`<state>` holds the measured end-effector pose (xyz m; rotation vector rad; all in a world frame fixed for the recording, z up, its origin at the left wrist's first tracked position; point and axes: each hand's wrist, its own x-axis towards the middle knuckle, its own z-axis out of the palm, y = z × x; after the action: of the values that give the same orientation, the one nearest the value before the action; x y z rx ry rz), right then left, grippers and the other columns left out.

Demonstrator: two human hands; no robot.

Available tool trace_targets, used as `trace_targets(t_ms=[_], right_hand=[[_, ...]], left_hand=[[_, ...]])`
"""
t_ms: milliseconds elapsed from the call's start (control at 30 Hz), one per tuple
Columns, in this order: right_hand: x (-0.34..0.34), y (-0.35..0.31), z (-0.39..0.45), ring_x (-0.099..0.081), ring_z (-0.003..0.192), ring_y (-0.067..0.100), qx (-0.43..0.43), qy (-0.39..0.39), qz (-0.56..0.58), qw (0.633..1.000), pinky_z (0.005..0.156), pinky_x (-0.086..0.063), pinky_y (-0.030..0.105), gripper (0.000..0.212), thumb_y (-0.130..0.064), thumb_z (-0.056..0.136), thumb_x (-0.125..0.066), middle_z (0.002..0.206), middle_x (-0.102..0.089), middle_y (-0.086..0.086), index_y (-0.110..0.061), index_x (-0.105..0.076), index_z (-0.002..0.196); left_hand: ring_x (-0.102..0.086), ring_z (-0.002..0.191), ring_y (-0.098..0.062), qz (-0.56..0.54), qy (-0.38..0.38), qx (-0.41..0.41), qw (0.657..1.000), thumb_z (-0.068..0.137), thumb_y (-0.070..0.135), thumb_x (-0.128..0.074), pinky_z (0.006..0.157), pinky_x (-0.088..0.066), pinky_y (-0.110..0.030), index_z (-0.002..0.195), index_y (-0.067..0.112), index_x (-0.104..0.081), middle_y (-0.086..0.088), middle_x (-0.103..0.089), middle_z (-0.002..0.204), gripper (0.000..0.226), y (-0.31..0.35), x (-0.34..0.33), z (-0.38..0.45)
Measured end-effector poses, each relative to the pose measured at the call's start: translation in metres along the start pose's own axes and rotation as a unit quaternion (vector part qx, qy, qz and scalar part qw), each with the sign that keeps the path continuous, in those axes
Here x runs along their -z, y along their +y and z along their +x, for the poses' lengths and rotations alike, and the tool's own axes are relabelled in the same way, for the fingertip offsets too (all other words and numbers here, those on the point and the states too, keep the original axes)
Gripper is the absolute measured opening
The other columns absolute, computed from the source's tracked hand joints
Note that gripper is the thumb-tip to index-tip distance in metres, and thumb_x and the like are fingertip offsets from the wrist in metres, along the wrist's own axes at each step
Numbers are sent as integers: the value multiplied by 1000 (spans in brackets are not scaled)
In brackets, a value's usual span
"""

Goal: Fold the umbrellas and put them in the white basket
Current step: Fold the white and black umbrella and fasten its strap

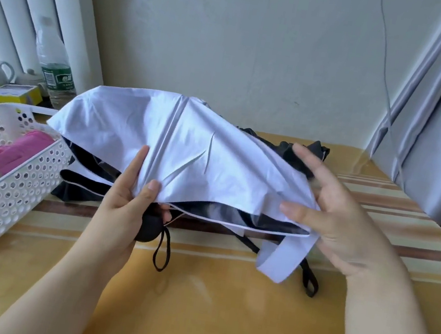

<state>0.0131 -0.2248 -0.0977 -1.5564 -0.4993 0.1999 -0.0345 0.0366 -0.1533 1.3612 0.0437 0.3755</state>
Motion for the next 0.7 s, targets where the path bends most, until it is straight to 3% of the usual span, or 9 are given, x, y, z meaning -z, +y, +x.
trace_targets(t_ms=[67, 167, 300, 400, 533, 700], right_hand=[[7, -1, -2, -66, 109, 19, 1, -18, 10, 1000, 84, -54, 27, 86, -1, 59, -84, 123, -66, -1, -40, -54, 129], [4, 6, 0, -65, 107, 15, -15, -40, -84, 996, 90, -53, 25, 57, 0, 75, -74, 113, -70, -6, -27, -59, 121], [-1, 1, -2, -61, 98, 0, -10, -22, -79, 997, 84, -48, 13, 46, 4, 84, -63, 103, -68, -17, -30, -62, 114], [1, 9, 2, -65, 96, 8, -56, -5, -64, 996, 83, -50, 17, 49, -4, 78, -74, 105, -71, -6, -25, -60, 120], [1, 19, 7, -68, 93, 20, -137, -10, -81, 987, 81, -51, 28, 48, 1, 84, -68, 105, -73, 8, -20, -56, 126], [-3, 20, 12, -64, 90, 24, -129, 28, 11, 991, 80, -46, 36, 45, -35, 70, -68, 99, -71, 8, -22, -63, 113]], left_hand=[[-57, 58, -15, -15, -17, 16, 1000, 91, 21, -54, 54, -48, -22, 136, 50, -42, 2, -59, 83, 55, 0, 1, 0], [-53, 58, -16, -50, -39, 37, 997, 83, 33, -56, 60, -42, -27, 133, 51, -46, -1, -61, 85, 55, -1, 2, 0], [-48, 57, -17, -89, -47, 69, 992, 93, 45, -47, 66, -38, -29, 131, 49, -51, 1, -55, 68, 39, -7, 4, 4], [-49, 57, -16, -85, -46, 84, 992, 96, 34, -48, 65, -37, -30, 130, 50, -51, 0, -50, 64, 37, -8, 6, 4], [-49, 57, -17, -78, -57, 80, 992, 92, 30, -53, 60, -42, -25, 131, 45, -53, 1, -51, 69, 42, -9, 7, 6], [-48, 59, -16, -51, -53, 62, 995, 89, 32, -54, 56, -48, -21, 130, 45, -55, 0, -54, 80, 42, -11, 3, 10]])
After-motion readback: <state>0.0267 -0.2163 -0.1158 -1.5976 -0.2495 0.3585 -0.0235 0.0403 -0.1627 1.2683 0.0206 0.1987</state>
